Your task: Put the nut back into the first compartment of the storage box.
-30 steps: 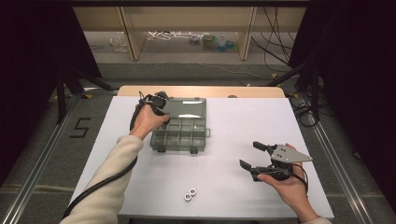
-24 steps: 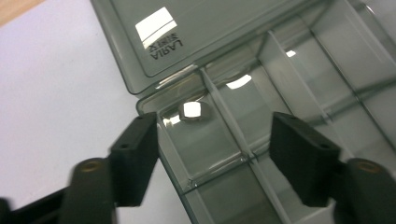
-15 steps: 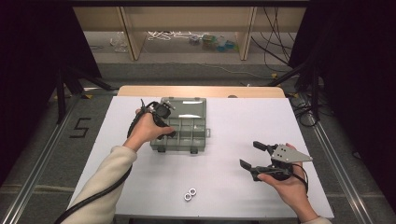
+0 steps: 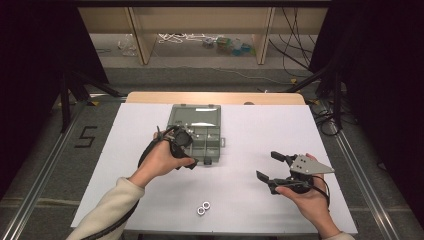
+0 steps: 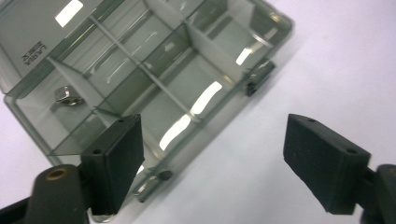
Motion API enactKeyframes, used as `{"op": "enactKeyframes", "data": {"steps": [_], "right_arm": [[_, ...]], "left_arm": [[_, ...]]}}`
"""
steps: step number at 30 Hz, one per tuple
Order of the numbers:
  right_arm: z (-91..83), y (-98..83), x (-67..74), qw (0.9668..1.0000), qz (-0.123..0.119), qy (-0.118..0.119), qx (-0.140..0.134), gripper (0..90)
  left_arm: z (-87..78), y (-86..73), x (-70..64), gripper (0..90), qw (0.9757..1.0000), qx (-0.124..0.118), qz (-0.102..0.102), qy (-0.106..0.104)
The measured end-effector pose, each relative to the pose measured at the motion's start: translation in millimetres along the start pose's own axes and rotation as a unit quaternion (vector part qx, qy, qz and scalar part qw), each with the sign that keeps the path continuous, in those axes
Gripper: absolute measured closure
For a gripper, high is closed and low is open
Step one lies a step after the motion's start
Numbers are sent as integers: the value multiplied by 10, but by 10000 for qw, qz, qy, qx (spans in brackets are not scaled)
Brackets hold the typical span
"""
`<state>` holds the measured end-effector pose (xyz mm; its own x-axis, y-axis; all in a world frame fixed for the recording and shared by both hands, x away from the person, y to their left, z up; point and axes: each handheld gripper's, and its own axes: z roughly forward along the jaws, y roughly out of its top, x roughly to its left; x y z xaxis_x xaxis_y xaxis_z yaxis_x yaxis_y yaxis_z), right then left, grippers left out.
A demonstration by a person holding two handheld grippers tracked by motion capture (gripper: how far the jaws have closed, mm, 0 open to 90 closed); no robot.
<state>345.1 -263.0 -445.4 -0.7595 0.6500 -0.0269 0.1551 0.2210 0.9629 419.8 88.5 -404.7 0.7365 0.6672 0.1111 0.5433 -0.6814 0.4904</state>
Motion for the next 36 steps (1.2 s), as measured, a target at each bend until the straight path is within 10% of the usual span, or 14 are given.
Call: {"op": "enactKeyframes", "data": {"steps": [13,24,27,36], "right_arm": [[6,0,3,10000,-15,53,24,164],[7,3,5,10000,-20,69,13,164],[7,3,6,10000,-18,73,17,165],[8,0,14,9999,-29,68,105,166]], "left_arm": [[-24,-203,-469,213,9976,347,465,-379],[84,-175,-782,227,9896,844,866,-777],[119,-173,-818,257,9830,1145,1120,-902],[227,-170,-941,298,9741,1551,1227,-1098]]}}
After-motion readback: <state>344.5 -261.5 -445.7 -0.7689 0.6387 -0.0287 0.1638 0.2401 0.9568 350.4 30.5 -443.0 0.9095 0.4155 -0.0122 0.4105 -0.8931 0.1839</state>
